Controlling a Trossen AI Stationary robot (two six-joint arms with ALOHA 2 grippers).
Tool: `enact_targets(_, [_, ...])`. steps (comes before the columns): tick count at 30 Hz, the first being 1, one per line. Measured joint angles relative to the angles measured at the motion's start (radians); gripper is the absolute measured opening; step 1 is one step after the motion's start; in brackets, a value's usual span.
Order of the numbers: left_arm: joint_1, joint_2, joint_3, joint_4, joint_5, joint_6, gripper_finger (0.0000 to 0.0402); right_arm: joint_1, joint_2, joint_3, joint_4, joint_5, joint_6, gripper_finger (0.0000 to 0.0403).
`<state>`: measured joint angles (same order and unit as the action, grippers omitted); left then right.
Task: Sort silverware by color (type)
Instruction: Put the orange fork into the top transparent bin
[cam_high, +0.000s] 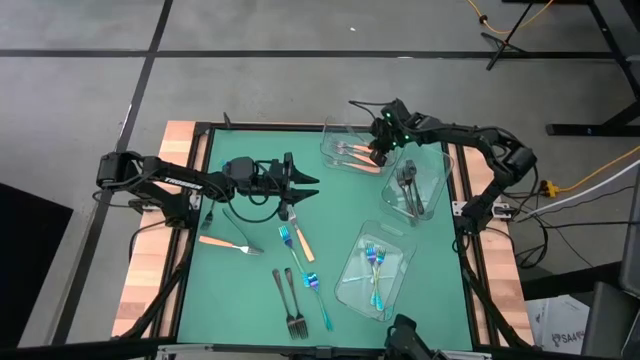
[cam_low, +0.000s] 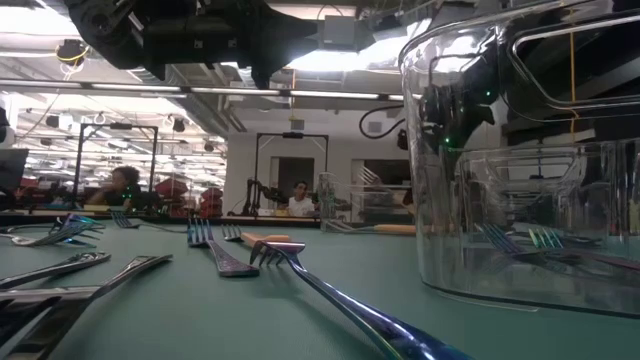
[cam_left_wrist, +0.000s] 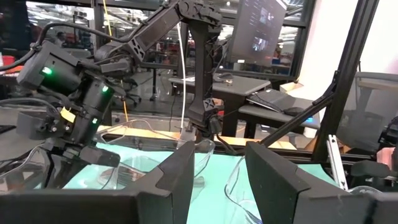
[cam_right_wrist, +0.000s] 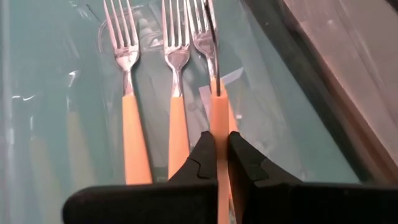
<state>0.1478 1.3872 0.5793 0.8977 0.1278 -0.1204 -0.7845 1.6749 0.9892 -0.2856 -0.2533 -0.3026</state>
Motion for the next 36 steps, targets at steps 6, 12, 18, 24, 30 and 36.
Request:
enact_targets(6, [0.000, 0.000, 0.000, 0.000, -0.017, 0.000, 0.0137, 0.040, 0.002, 0.069, -0.114, 0.006, 0.006, 0.0001])
enact_targets(12, [0.000, 0.000, 0.000, 0.000, -0.017, 0.000, 0.0137, 0.100, 0.002, 0.084, -0.139, 0.028, 0.002, 0.0001])
enact_targets(18, [0.000, 0.000, 0.000, 0.000, -0.016, 0.000, 0.0137, 0.132, 0.002, 0.084, -0.139, 0.112, -0.023, 0.0001])
enact_targets(24, [0.000, 0.000, 0.000, 0.000, -0.016, 0.000, 0.0137, 0.130, 0.013, 0.085, -0.146, 0.106, -0.020, 0.0001])
enact_targets(30, [0.000, 0.000, 0.000, 0.000, -0.016, 0.000, 0.0137, 0.136, 0.069, 0.085, -0.151, 0.109, -0.020, 0.0001])
enact_targets(36, [0.000, 0.000, 0.000, 0.000, -0.015, 0.000, 0.0137, 0.136, 0.091, 0.086, -0.154, 0.114, -0.019, 0.0001])
